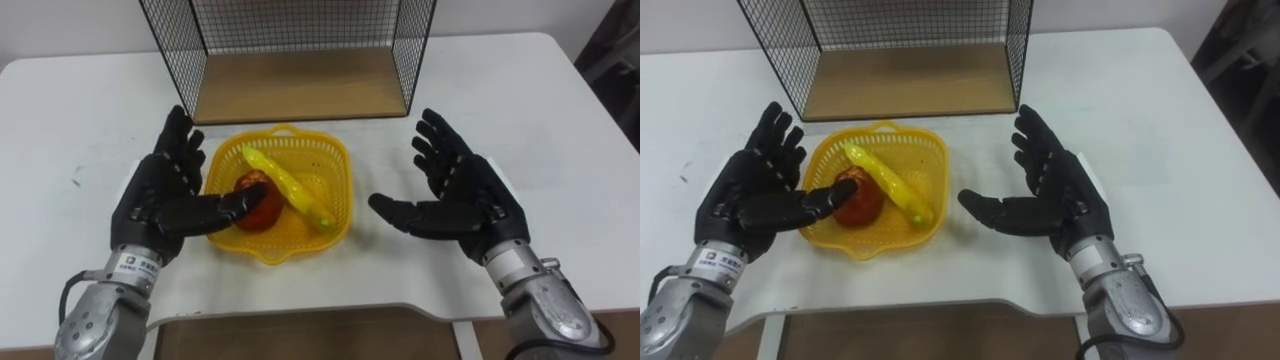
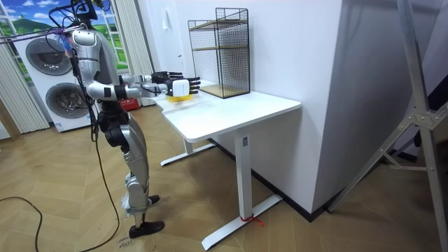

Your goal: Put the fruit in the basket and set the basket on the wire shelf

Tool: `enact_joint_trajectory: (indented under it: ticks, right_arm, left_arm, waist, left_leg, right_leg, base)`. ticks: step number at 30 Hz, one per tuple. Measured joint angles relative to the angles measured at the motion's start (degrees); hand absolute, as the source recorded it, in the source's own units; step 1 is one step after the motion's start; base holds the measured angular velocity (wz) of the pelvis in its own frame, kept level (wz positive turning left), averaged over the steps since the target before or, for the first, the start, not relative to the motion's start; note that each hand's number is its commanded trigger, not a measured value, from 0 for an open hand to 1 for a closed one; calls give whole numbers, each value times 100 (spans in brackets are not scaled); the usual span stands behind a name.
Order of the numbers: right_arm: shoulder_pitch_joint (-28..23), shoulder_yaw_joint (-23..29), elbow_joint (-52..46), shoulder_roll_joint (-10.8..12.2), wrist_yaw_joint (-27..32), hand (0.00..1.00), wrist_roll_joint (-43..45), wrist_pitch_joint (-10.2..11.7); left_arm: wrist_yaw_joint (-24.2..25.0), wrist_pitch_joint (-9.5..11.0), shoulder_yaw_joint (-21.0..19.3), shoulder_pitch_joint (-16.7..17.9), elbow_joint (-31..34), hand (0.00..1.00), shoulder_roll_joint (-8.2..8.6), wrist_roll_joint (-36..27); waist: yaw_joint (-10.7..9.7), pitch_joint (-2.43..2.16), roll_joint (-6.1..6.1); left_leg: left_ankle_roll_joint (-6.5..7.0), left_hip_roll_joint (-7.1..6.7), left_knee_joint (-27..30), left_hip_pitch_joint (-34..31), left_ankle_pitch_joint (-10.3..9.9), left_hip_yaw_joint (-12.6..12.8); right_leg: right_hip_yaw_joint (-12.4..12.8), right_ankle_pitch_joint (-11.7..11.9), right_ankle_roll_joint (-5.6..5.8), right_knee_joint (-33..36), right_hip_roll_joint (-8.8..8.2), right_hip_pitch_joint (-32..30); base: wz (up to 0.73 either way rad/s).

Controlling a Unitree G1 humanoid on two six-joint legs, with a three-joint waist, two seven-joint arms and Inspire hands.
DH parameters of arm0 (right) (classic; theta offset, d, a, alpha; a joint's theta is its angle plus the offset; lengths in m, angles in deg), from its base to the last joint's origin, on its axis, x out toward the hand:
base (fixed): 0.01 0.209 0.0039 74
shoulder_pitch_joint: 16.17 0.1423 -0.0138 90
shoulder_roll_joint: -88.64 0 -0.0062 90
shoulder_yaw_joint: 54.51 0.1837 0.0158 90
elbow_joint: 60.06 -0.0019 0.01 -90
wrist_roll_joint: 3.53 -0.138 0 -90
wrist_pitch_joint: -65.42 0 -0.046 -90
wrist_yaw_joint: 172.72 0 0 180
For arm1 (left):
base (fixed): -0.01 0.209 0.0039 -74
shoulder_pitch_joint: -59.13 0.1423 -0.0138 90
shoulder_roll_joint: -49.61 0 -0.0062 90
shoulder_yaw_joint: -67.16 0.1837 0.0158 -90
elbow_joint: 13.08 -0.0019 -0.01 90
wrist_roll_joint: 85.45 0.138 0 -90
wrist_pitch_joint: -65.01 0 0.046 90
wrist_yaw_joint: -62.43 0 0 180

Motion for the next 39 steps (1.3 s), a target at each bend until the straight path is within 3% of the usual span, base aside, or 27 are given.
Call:
enact_joint_trajectory:
  ticks: [26, 33, 39]
  right_arm:
    - [30, -23, 133, -13, -2, 0, -270, -1]
    - [31, -238, 146, -31, -122, 0, -270, -37]
    - [31, -389, 409, -61, -107, 0, -451, -36]
  left_arm:
    - [26, 0, 71, -1, -97, 0, -53, 2]
    - [147, -115, 122, 0, -284, 0, -60, 6]
    - [149, -116, 331, 2, -437, 0, -166, 2]
  waist:
    - [9, 3, 40]
    - [7, 7, 47]
    - [1, 15, 59]
  left_leg:
    - [0, -9, -7, 0, 1, 5]
    - [0, -1, -6, -2, 1, 5]
    - [0, -2, -13, -4, 1, 4]
  right_leg:
    - [1, 0, 0, -2, 1, -3]
    - [-7, 0, 0, -2, 0, -2]
    - [-15, 0, 0, -2, -6, -8]
  base:
    - [0]
    - [0]
    - [0]
